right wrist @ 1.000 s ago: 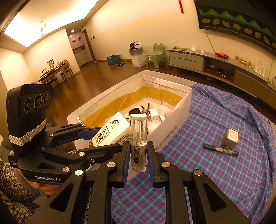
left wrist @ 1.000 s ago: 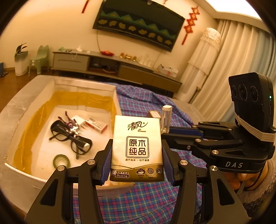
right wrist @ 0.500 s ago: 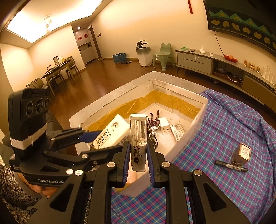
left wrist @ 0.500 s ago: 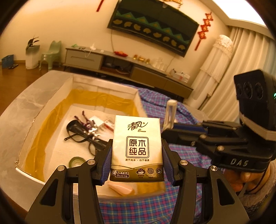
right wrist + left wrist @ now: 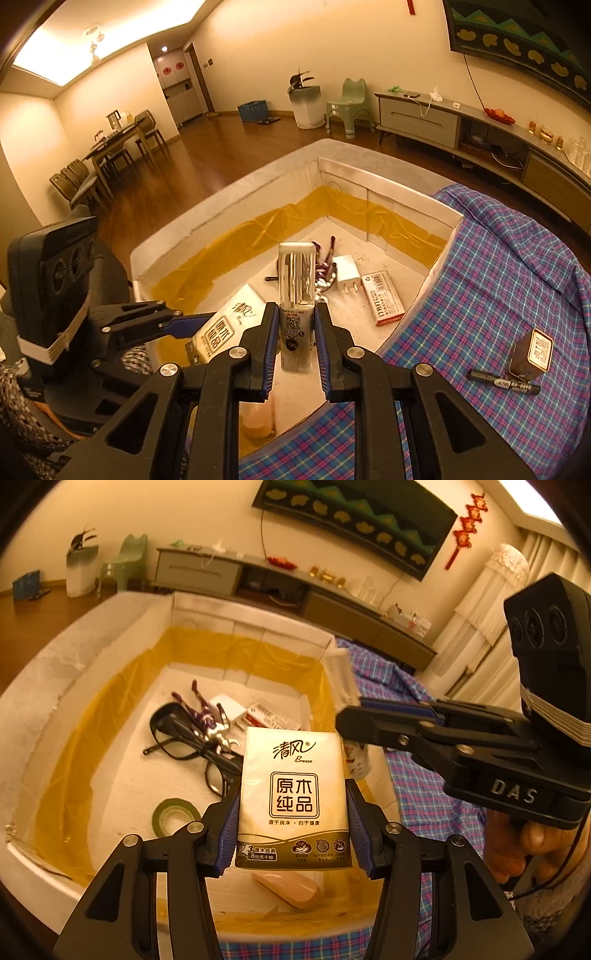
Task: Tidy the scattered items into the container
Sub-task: 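Open left tool dropping tissue pack while right tool releases lip balm into box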
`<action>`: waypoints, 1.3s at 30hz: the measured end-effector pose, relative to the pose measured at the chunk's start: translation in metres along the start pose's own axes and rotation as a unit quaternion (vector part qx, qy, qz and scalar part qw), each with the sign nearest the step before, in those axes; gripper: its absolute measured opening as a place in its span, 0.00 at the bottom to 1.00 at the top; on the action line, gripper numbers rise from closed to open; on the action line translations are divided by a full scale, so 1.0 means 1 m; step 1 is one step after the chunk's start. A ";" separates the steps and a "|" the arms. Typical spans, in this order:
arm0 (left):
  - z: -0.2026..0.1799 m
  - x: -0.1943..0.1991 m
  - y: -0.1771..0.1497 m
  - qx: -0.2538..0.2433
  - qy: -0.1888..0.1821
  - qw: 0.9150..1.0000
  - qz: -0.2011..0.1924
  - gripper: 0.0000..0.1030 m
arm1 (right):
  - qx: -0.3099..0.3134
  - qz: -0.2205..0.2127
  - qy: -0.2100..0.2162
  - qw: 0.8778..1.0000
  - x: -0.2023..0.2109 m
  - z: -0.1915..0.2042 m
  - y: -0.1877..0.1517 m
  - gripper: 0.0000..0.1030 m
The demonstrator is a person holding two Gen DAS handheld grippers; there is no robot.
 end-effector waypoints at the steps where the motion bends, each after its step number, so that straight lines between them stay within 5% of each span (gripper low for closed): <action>1: 0.000 -0.003 -0.001 0.001 -0.001 1.000 0.004 0.53 | 0.003 0.003 -0.003 1.000 -0.004 -0.001 0.000 0.20; 14: 0.009 -0.024 -0.002 0.001 0.019 0.999 0.028 0.54 | 0.028 0.020 -0.035 0.999 -0.042 -0.014 0.006 0.20; 39: 0.005 -0.021 -0.003 0.016 0.007 0.999 0.031 0.56 | -0.022 0.018 0.002 1.000 -0.032 -0.025 -0.006 0.23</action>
Point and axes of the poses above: each gripper's, at about its wrist camera, not at the fingertips, and x roughly against the way its jaws point, z to its left, y to its top, the point moved 7 cm from there along -x, roughly the way its jaws point, and after that the axes turned 13 degrees about -y, right-handed, at the moved point
